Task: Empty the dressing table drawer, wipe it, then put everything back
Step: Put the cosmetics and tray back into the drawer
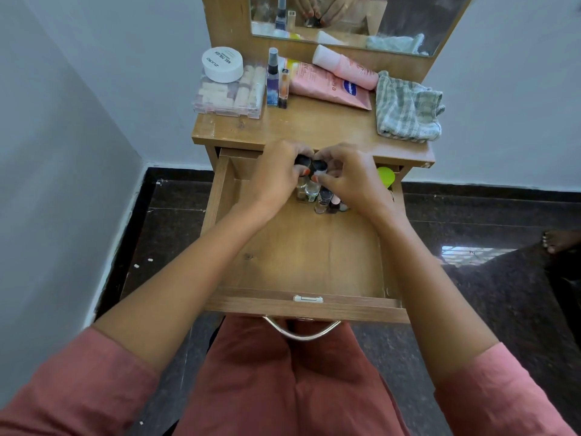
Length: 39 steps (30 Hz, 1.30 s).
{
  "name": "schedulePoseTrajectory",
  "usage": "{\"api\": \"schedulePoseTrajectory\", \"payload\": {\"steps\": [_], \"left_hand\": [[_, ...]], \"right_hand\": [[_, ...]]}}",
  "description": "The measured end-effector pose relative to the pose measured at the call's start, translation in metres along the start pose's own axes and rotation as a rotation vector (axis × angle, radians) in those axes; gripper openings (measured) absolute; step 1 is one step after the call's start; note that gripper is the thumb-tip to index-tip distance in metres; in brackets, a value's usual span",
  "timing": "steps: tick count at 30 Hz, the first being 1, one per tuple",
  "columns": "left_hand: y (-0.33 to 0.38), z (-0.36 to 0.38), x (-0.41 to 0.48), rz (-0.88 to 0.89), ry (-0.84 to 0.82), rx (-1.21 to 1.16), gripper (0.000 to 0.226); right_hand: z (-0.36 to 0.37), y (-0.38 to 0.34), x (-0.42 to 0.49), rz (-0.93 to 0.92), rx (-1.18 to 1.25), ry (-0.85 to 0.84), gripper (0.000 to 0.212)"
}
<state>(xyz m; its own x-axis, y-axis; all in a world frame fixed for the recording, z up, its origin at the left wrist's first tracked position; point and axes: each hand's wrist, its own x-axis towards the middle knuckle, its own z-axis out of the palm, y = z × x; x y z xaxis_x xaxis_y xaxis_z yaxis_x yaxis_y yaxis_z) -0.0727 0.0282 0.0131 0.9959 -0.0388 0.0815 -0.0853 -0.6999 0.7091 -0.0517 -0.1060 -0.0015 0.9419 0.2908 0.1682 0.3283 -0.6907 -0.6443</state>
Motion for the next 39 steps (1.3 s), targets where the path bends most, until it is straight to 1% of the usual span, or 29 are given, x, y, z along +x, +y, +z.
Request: {"api": "schedulePoseTrajectory", "payload": {"steps": [5,10,14,19,24,31,39], "left_hand": [[-0.018,0.017,-0.007,-0.037,-0.001,0.019,0.032],[-0.029,0.030,-0.011,-0.066,0.005,-0.041,0.039],[-0.037,0.038,-0.010,-0.092,0.004,-0.066,0.045],[-0.042,0.047,-0.008,-0.115,-0.017,-0.093,0.049],[-0.043,0.050,-0.009,-0.104,-0.024,-0.100,0.062],[-0.048,0.053,-0.007,-0.083,-0.019,-0.093,0.060],[-0.053,0.057,-0.006,-0.082,-0.023,-0.085,0.062]], "right_hand": [[0.015,0.012,-0.008,0.012,-0.024,-0.047,0.029],[0.025,0.021,-0.013,-0.012,-0.074,-0.083,0.032],[0.032,0.023,-0.016,-0.012,-0.152,-0.082,0.034],[0.035,0.024,-0.018,-0.057,-0.266,-0.078,0.034],[0.039,0.027,-0.019,-0.075,-0.319,-0.082,0.033],[0.040,0.027,-0.020,-0.045,-0.386,-0.112,0.035],[0.041,0.029,-0.020,-0.026,-0.380,-0.089,0.035]]}}
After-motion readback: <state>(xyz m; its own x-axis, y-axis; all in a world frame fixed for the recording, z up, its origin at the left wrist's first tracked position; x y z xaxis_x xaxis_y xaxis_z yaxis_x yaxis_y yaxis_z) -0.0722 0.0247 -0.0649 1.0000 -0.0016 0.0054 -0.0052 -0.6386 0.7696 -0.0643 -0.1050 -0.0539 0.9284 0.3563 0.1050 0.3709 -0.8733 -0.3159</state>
